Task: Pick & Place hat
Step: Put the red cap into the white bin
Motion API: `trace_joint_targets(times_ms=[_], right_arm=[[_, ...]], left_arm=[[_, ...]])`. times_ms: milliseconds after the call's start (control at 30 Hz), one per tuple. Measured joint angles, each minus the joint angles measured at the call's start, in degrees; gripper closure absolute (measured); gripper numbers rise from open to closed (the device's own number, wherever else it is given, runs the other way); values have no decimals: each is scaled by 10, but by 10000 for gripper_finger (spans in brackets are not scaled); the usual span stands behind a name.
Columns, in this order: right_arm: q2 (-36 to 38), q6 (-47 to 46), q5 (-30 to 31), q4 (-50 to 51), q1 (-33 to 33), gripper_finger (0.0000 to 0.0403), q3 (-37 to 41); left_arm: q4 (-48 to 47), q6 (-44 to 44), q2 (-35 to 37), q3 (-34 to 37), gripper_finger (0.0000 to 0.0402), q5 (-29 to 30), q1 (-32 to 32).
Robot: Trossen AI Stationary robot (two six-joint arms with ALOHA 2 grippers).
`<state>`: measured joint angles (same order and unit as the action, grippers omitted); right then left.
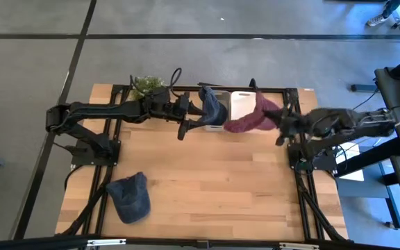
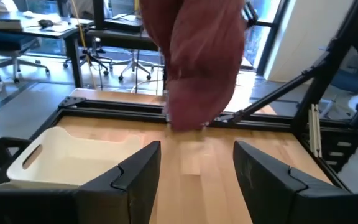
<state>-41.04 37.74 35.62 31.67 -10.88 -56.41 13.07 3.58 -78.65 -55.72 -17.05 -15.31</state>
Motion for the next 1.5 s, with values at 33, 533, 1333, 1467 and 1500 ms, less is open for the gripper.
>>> trace_joint_targets(times_ms=[33, 533, 1333, 1467, 1500], right_arm=[[10, 17, -23, -20, 17, 400, 4], [-16, 57, -374, -190, 348, 400, 90], [-278, 77, -694, -194, 612, 400, 92], [-301, 79, -649, -206, 619, 387, 92], [-305, 80, -634, -208, 619, 383, 92]], left_arm=[[1, 2, 0, 0, 204, 9, 0], [-70, -13, 59, 0, 206, 74, 61], [-133, -14, 68, 0, 204, 191, 90], [-133, -14, 68, 0, 207, 191, 90], [-133, -14, 68, 0, 208, 191, 90]])
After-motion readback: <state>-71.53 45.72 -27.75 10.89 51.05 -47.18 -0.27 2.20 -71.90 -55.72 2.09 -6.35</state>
